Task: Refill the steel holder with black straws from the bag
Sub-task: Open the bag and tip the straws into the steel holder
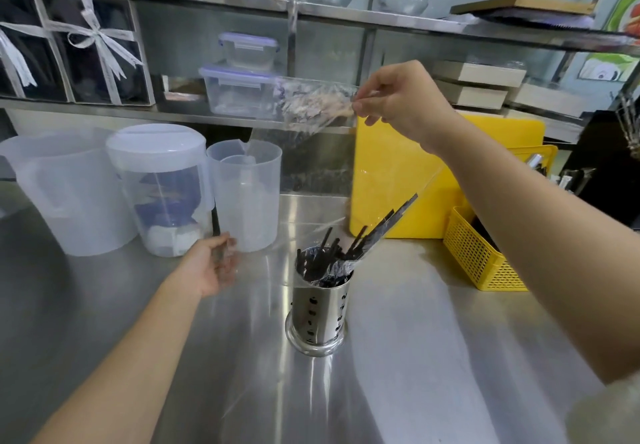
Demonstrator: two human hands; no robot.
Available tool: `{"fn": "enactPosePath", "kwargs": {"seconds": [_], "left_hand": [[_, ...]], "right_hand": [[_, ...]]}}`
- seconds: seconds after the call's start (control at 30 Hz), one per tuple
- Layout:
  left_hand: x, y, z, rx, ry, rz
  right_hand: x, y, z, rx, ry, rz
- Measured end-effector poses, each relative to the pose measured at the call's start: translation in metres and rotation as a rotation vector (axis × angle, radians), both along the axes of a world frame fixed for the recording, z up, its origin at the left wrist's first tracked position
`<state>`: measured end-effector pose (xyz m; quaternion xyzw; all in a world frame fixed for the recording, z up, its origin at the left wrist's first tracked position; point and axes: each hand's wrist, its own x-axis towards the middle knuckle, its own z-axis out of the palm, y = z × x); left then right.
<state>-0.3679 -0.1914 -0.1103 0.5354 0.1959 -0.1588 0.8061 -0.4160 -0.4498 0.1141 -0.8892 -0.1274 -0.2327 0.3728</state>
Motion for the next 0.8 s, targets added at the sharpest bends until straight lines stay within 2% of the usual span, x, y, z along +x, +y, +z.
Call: {"fn": "enactPosePath", "kwargs": {"seconds": [0.07,0.13,0.23,0.3,0.37,0.53,0.63,0.7,0.8], "left_hand": [[0.001,-0.005,0.008,0.156,-0.140,0.167],[-0.004,-0.010,0.024,0.199,-0.390,0.351],[-0.014,-0.014,0.050,0.291,-0.774,0.287],[-0.015,-0.017,0.061,0.309,-0.907,0.163],[-0.012,-0.022,0.067,0.336,-0.971,0.115],[-0.005,-0.034,0.073,0.280,-0.995,0.258],[-0.002,-0.031,0.067,0.266,-0.954,0.286],[-0.003,-0.030,0.065,0.242,-0.911,0.304],[-0.003,-0.030,0.065,0.230,-0.880,0.323]], "right_hand": [[0.002,0.003,0.001,-0.075,-0.028,-0.017],[0.003,0.006,0.002,-0.121,-0.051,-0.024],[0.003,0.013,0.002,-0.147,-0.067,-0.018],[0.003,0.016,0.002,-0.151,-0.068,-0.013],[0.003,0.018,0.003,-0.152,-0.060,0.001],[-0.006,0.012,0.006,-0.196,-0.186,0.033],[-0.017,-0.013,0.006,0.035,-0.351,0.041],[-0.024,-0.034,-0.002,0.197,-0.392,-0.004],[-0.030,-0.060,-0.023,0.350,-0.212,-0.014]]}}
